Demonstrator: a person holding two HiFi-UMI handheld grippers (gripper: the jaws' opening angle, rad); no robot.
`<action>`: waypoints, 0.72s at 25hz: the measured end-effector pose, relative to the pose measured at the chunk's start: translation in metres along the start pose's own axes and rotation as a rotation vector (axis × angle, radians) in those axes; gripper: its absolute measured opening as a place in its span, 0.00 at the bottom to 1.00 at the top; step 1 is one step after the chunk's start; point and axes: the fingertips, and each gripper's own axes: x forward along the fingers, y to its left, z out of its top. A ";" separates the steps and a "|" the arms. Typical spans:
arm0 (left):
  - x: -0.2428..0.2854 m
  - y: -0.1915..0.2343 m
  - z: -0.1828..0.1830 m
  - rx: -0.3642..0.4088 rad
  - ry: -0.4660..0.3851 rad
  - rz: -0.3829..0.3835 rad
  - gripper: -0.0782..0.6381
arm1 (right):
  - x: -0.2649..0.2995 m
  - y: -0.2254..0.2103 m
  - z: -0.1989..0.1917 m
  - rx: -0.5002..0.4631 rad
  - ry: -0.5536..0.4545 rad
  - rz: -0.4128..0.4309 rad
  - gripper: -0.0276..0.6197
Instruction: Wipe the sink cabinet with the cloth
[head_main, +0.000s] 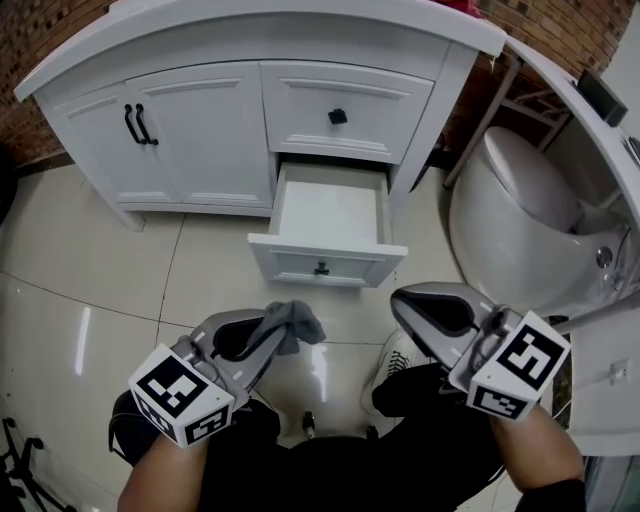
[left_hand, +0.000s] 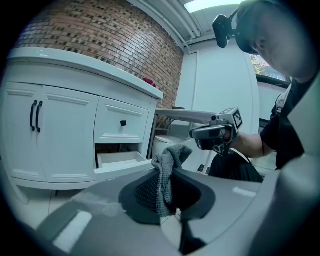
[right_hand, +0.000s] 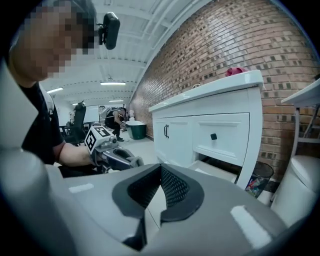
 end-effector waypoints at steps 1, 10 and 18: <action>0.003 0.000 0.002 -0.002 -0.002 -0.001 0.16 | 0.002 -0.004 0.003 0.002 0.000 0.014 0.05; 0.048 0.014 0.010 0.012 0.034 -0.010 0.16 | 0.027 -0.075 0.032 0.121 -0.065 0.030 0.05; 0.131 -0.008 -0.017 0.168 0.121 -0.043 0.16 | 0.066 -0.140 0.034 0.105 -0.109 -0.006 0.05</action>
